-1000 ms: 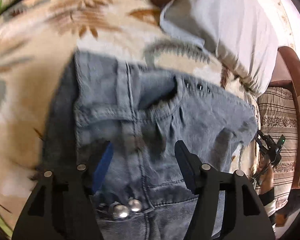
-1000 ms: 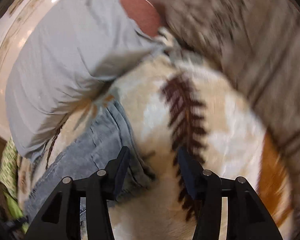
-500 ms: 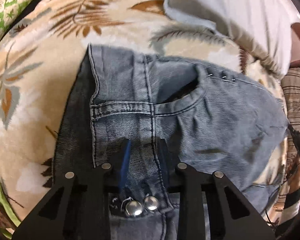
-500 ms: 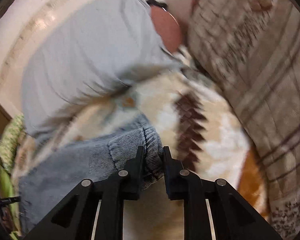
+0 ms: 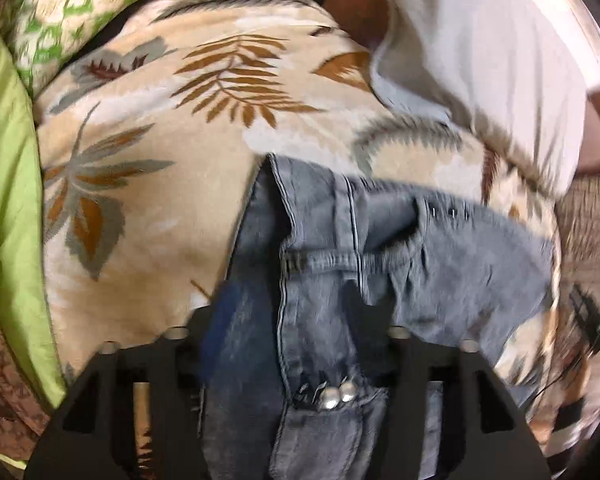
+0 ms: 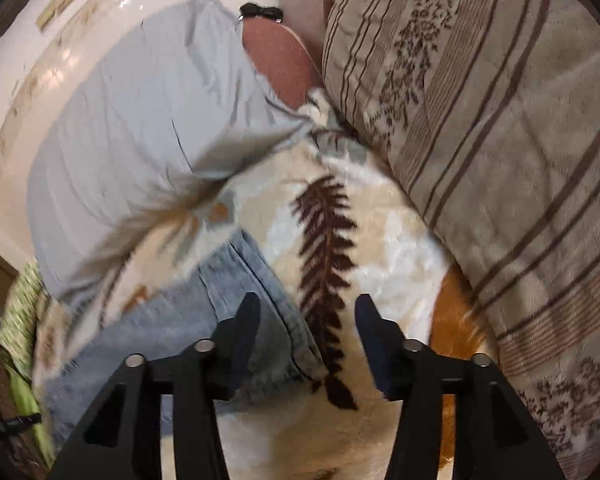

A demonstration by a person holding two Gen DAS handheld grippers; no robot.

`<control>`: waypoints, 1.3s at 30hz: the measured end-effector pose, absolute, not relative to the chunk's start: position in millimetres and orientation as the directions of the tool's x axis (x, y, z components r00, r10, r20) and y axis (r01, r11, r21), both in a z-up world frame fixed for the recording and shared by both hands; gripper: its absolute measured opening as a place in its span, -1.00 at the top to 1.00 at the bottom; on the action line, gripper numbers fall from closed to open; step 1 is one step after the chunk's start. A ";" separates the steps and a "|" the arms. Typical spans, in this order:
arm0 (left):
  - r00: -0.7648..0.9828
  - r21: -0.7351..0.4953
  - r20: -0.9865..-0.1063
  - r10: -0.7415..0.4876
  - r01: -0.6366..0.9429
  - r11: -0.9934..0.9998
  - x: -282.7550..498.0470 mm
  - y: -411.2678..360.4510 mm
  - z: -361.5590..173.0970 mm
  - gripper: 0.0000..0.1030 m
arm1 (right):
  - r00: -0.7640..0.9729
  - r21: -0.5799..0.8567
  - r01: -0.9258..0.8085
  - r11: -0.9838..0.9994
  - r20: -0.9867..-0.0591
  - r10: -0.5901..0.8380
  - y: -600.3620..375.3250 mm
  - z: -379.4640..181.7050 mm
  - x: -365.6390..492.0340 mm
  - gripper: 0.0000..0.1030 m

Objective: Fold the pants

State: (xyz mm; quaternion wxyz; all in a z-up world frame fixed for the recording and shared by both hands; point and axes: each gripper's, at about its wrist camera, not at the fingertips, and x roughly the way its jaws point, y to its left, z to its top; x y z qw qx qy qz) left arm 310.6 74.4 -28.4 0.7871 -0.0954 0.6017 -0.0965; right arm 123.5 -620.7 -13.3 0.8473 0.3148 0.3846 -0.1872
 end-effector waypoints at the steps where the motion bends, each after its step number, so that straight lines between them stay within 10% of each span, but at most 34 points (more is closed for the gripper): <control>1: 0.239 -0.302 -0.925 -0.297 0.016 0.953 318.4 74.8 -32.1 -0.16 | 0.630 0.393 0.557 0.732 -0.774 -0.064 -621.1 -13.1 130.5 -0.09; 27: 0.153 -0.444 -0.882 -0.445 0.042 0.895 394.3 46.7 -62.8 -0.48 | 0.471 0.192 0.391 0.900 -0.882 -0.016 -573.3 -62.5 278.5 -0.37; 31: 0.159 -0.354 -0.911 -0.380 0.168 0.920 381.3 19.0 -56.8 0.71 | 0.461 0.130 0.391 0.911 -0.884 -0.072 -567.9 -55.9 273.6 0.60; 39: 0.325 -0.166 -0.916 -0.234 0.224 0.960 358.0 6.1 -24.5 0.96 | 0.527 0.136 0.387 0.912 -0.844 -0.098 -564.2 -22.3 246.0 0.74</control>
